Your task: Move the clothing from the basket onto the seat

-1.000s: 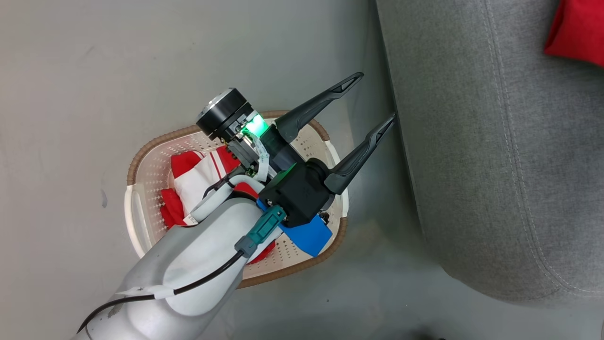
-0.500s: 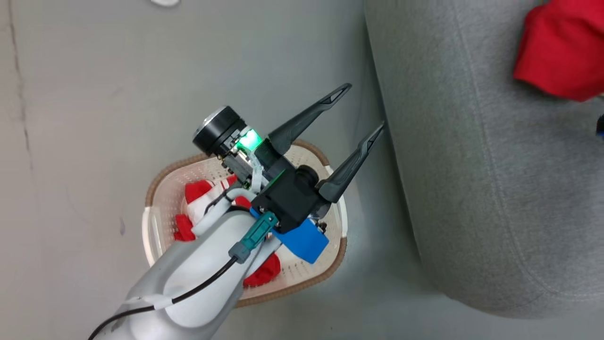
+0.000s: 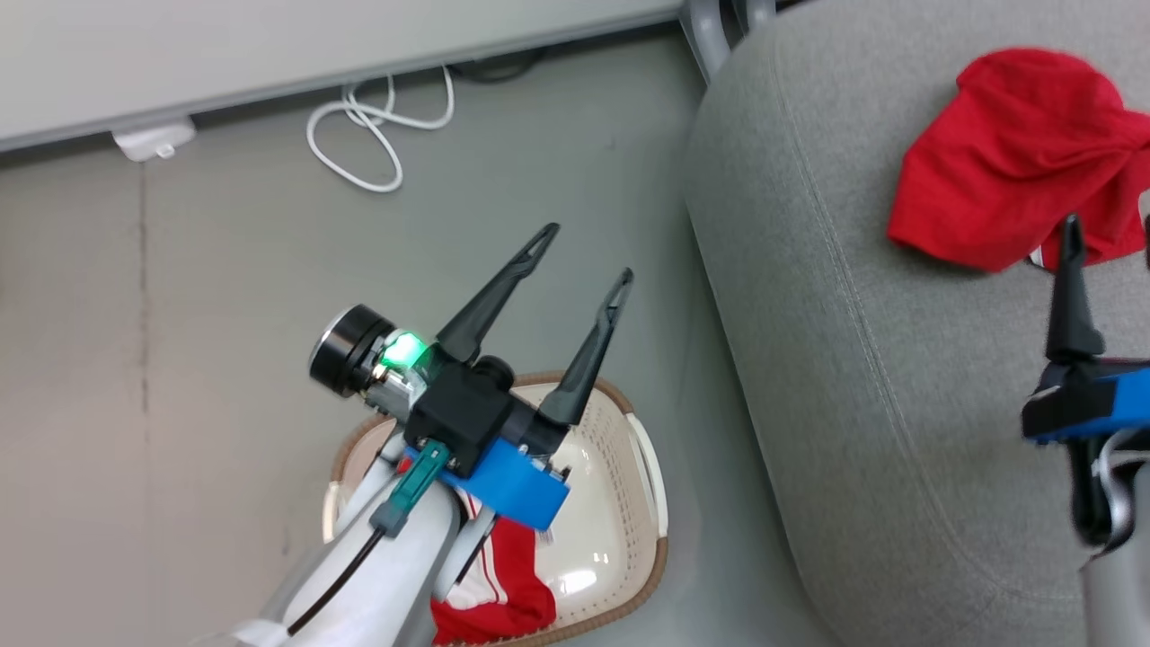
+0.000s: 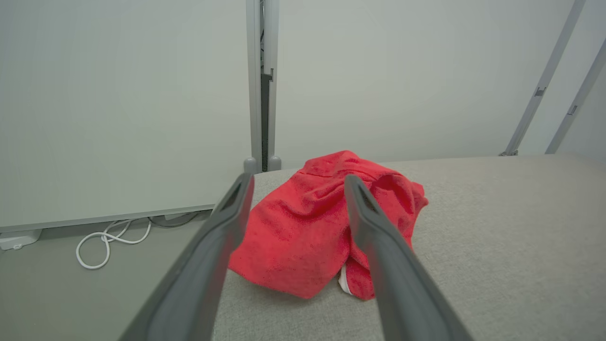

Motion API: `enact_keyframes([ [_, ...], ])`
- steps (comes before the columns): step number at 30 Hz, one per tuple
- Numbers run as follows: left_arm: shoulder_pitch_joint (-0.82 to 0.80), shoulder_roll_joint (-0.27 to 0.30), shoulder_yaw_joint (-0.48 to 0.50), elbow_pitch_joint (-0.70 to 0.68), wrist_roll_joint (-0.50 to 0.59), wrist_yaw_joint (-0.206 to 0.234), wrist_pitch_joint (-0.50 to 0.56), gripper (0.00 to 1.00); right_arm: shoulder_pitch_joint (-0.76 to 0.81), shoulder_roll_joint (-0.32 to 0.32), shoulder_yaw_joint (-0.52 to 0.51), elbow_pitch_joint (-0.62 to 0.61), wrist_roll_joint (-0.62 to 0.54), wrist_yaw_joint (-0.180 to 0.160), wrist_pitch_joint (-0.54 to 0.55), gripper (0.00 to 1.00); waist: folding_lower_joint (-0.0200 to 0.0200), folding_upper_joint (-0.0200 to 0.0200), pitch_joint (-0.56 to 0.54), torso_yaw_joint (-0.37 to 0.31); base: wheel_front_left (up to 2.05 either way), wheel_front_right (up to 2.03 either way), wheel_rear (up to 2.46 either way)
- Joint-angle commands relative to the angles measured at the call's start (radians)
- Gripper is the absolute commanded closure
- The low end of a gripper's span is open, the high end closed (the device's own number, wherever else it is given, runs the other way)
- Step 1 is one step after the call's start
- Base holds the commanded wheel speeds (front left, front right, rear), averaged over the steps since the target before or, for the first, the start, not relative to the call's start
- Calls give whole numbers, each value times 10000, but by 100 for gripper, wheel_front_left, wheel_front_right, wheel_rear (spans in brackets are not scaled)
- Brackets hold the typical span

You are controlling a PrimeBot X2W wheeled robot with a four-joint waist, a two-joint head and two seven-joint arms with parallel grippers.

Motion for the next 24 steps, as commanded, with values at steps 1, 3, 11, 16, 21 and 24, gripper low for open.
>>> enact_keyframes([
  [1, 359, 43, 314, -24, -80, 96, -27, 0, 445, 230, 282, -425, 108, 1, -6, 0, 3, -1, -360, 98, 0, 0, 0],
  [3, 640, 32, 597, -12, -127, 163, -27, 0, 717, 415, 441, -800, 292, 1, -6, 0, 3, -1, -599, 331, 0, 0, 0],
  [11, 1581, -53, 1725, 8, -227, 336, -27, 0, 1501, 732, 1277, -1544, 318, 3, -6, 0, 3, -1, -1337, 1226, 0, 0, 0],
  [16, 2303, -58, 2593, 93, -258, 389, -27, 0, 1975, 940, 1802, -1811, 199, 1, -6, 0, 3, -1, -1848, 1696, 0, 0, 0],
  [21, 2985, -62, 3406, 101, -201, 423, -27, 0, 2507, 1113, 2145, -2058, 82, 1, -6, 0, 3, -1, -2322, 1934, 0, 0, 0],
  [24, 3318, -90, 3809, 36, -128, 369, -27, 0, 2830, 1181, 2215, -2272, -7, 1, -6, 0, 3, -1, -2510, 2028, 0, 0, 0],
])
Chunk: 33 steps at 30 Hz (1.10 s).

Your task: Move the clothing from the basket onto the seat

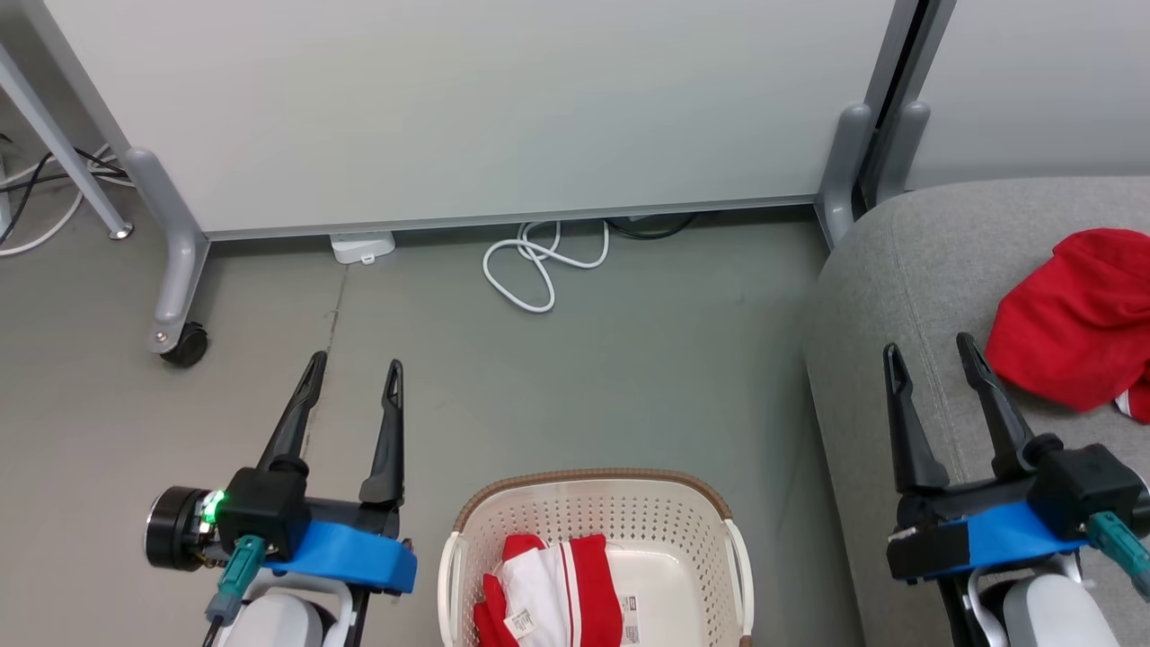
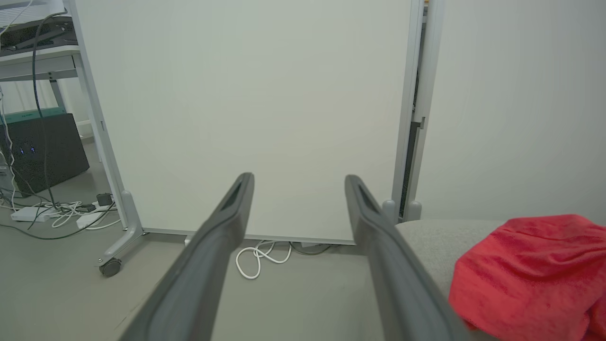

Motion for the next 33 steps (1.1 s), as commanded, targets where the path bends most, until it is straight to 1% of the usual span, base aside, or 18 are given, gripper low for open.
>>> enact_keyframes([
  [1, 141, -17, 165, -63, 74, -48, -27, 0, 268, 35, 2, -138, -89, 1, -6, 0, 2, -1, -68, 28, 0, 0, 0],
  [7, 735, -188, 770, -169, 303, -179, -27, 0, 1112, 164, 77, -757, -163, 1, -6, 0, 2, -1, -345, 57, 0, 0, 0],
  [11, 1016, -303, 978, -241, 415, -262, -27, 0, 1586, 214, 24, -1000, -149, 1, -6, 0, 2, -1, -507, 15, 0, 0, 0],
  [21, 1344, -490, 1418, -201, 579, -473, -27, 0, 2041, 250, 23, -983, -34, 1, -6, 0, 2, -1, -669, -7, 0, 0, 0],
  [28, 1279, -561, 1431, -149, 807, -633, -27, 0, 1962, 252, 100, -940, 78, 1, -6, 0, 2, -1, -650, -13, 0, 0, 0],
  [33, 873, -417, 1121, 52, 1085, -865, -27, 0, 1715, 250, 177, -991, 89, 1, -6, 0, 2, -1, -431, -98, 0, 0, 0],
])
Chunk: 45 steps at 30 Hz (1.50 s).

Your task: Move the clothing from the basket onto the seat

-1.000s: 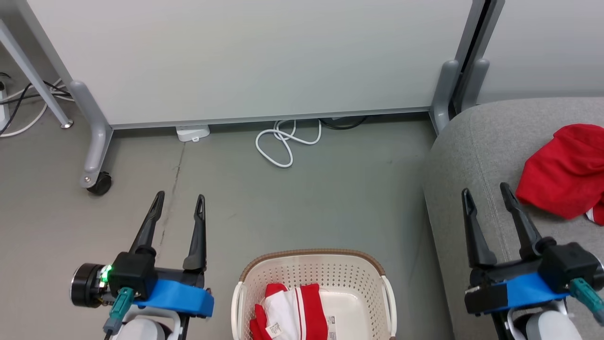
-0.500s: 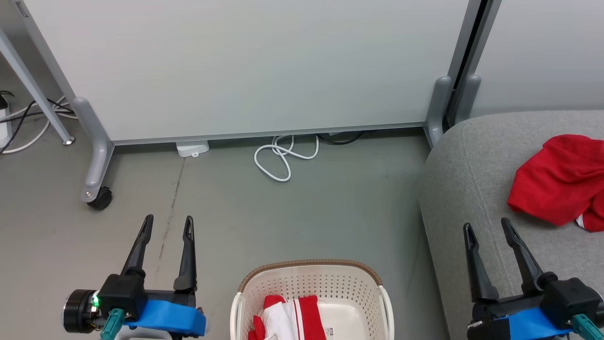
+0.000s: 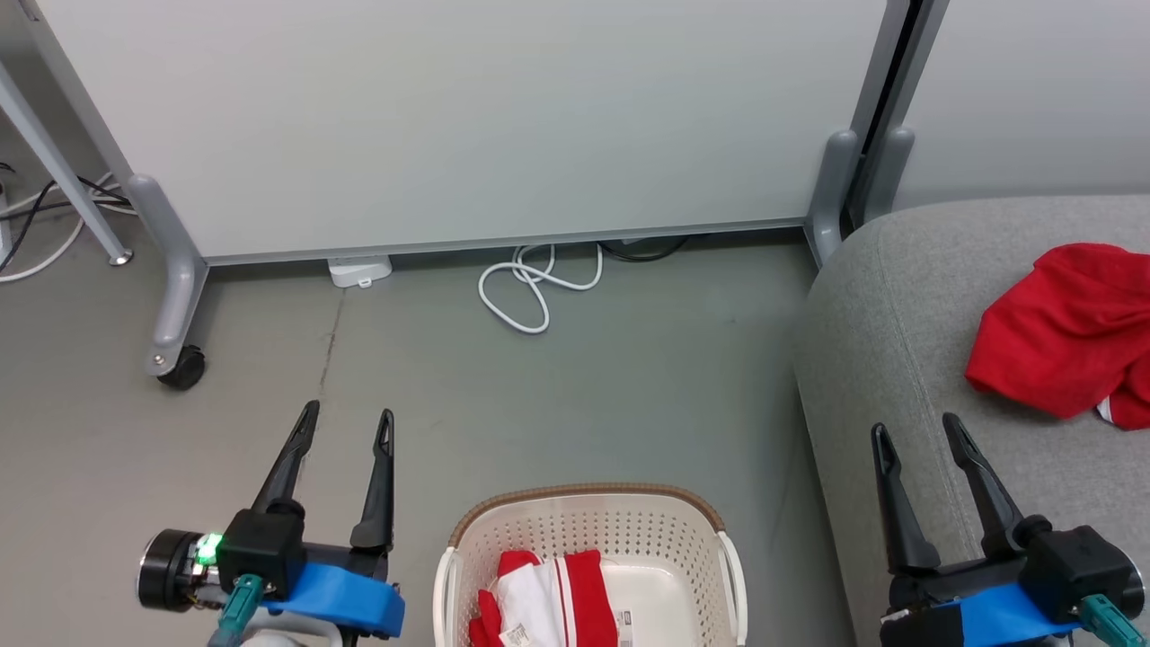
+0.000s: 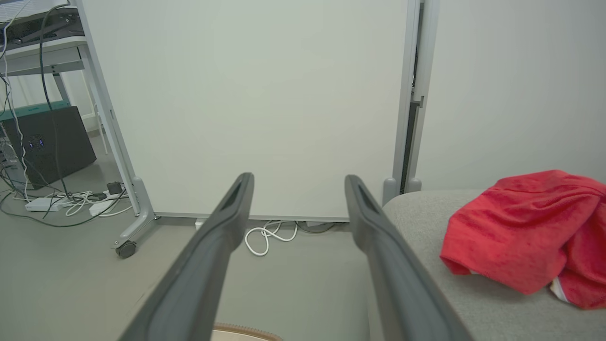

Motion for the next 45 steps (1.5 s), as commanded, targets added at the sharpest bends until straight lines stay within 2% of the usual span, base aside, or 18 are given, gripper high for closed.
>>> enact_keyframes([
  [1, -324, 93, -158, 109, 125, -85, -26, 0, -181, 11, 51, -39, 39, 1, -6, 0, 0, -1, 122, -45, 0, 0, 0],
  [10, -1655, 506, -1245, 1134, 441, -349, -27, 0, -946, 7, 481, -144, -24, 1, -6, 0, 0, -1, 1193, -629, 0, 0, 0],
  [25, -4590, 1352, -4371, 4475, 313, -408, -27, 0, -2842, 6, 1268, -551, -86, 1, -5, 0, 0, -1, 3934, -1907, 0, 0, 0],
  [26, -4590, 1352, -4371, 4475, 313, -408, -27, 0, -2842, 6, 1268, -551, -86, 1, -5, 0, 0, -1, 3934, -1907, 0, 0, 0],
  [39, -6927, 1923, -7868, 8330, -120, -409, 25, 0, -4191, 5, 2015, -1103, 176, 1, -5, 0, 0, -1, 6292, -2834, 0, 0, 0],
  [45, -7814, 2077, -9536, 9432, -644, -409, 463, 0, -4646, 7, 2222, -1388, 340, 1, -5, 0, 0, -1, 7372, -3047, 0, 0, 0],
])
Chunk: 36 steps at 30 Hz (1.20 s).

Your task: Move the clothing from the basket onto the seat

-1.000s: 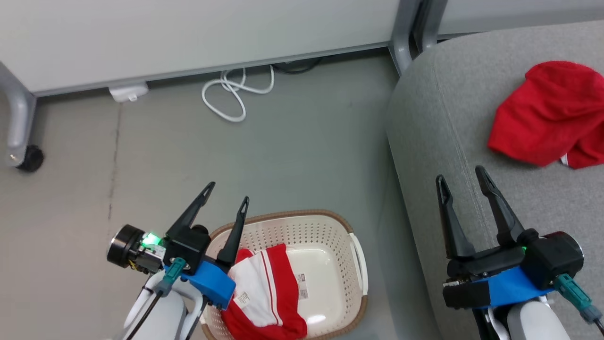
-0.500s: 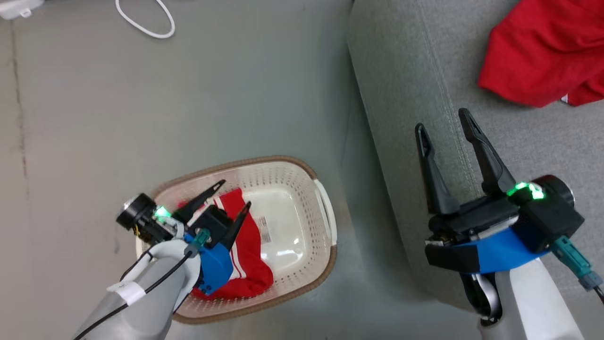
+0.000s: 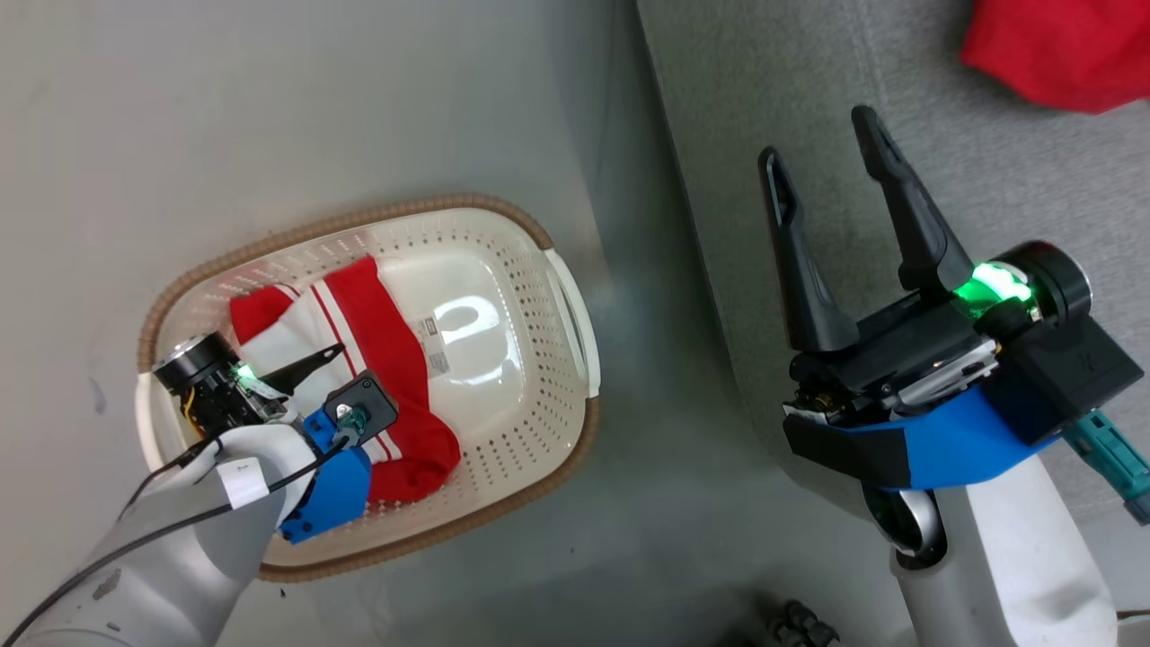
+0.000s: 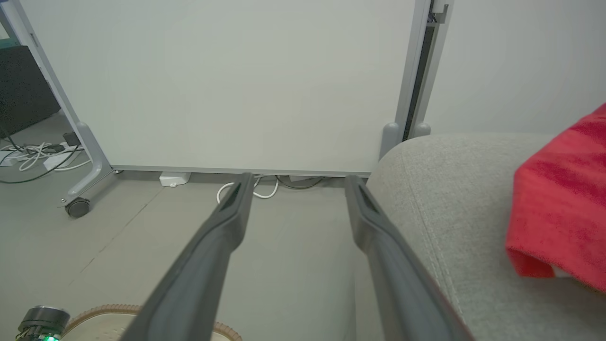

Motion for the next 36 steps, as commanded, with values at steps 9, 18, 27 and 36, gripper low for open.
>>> enact_keyframes([
  [9, -395, 146, -2003, 534, -663, -3, 1569, 0, -407, -4, 113, -213, 244, 1, -5, 0, -2, 0, 921, -127, 0, 0, 0],
  [18, 103, 46, -2128, 174, 357, -4, 2854, 0, -325, -1, 109, -311, 347, 1, -5, 0, -2, 0, 1161, -325, 0, 0, 0],
  [27, -121, -45, -2130, 496, 923, 16, 3104, 0, -347, -2, 29, -437, 435, 1, -5, 0, -2, 0, 1626, -466, 0, 0, 0],
  [36, -660, -208, -2129, 738, 1130, 15, 3034, 0, -224, -2, -181, -562, 327, 1, -5, 0, -2, 0, 1981, -448, 0, 0, 0],
])
